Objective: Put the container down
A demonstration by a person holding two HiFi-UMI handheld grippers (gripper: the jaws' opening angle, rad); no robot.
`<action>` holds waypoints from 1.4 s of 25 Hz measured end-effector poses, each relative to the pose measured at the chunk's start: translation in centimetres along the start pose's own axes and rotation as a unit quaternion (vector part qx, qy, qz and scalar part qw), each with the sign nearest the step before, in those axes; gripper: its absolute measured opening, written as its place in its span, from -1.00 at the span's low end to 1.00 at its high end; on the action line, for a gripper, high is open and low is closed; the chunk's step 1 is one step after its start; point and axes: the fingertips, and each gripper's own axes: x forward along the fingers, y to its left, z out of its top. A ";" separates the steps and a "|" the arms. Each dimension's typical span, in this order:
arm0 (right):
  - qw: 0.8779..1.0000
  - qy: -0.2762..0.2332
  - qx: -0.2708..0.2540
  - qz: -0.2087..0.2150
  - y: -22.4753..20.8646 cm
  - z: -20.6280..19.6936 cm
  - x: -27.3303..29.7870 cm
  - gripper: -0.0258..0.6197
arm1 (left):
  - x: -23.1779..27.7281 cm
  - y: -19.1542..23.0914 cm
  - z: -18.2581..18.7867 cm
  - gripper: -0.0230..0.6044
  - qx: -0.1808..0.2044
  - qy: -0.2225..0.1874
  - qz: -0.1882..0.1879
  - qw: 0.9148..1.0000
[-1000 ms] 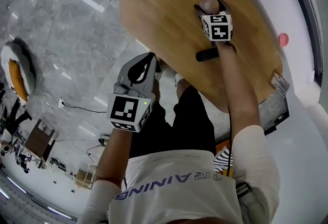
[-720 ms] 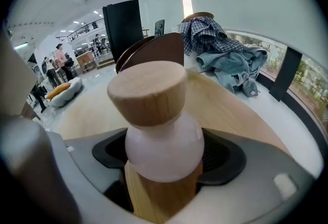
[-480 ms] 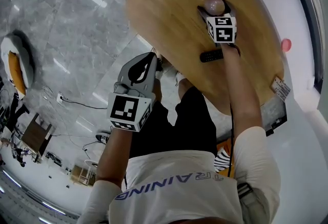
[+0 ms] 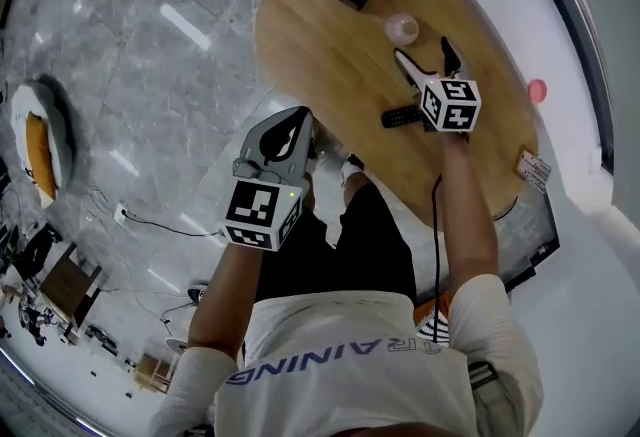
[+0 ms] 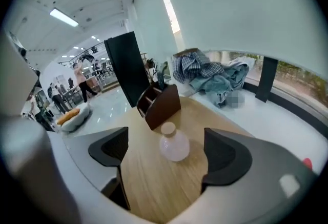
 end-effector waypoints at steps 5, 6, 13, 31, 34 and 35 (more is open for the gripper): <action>0.998 -0.064 0.011 0.019 3.1 5.2 -10.1 0.24 | -2.8 -2.2 3.7 -0.93 0.026 -0.032 -0.021 0.999; 0.997 -0.076 0.013 0.020 4.0 6.3 -12.2 0.17 | -3.7 -2.6 4.4 -0.93 0.034 -0.036 -0.025 0.998; 0.988 -0.154 0.029 0.009 9.8 13.6 -26.1 -0.29 | -10.3 -5.1 9.9 -0.93 0.069 -0.078 -0.051 0.993; 0.941 -0.318 -0.083 -0.081 20.7 28.5 -49.8 -0.88 | -25.9 -10.9 23.7 -0.93 0.124 -0.236 -0.110 0.958; 0.936 -0.324 -0.107 -0.091 20.9 29.4 -50.4 -0.89 | -26.7 -11.3 24.7 -0.93 0.135 -0.249 -0.109 0.953; 0.935 -0.324 -0.110 -0.092 20.9 29.6 -50.5 -0.88 | -26.8 -11.4 24.8 -0.93 0.138 -0.250 -0.108 0.952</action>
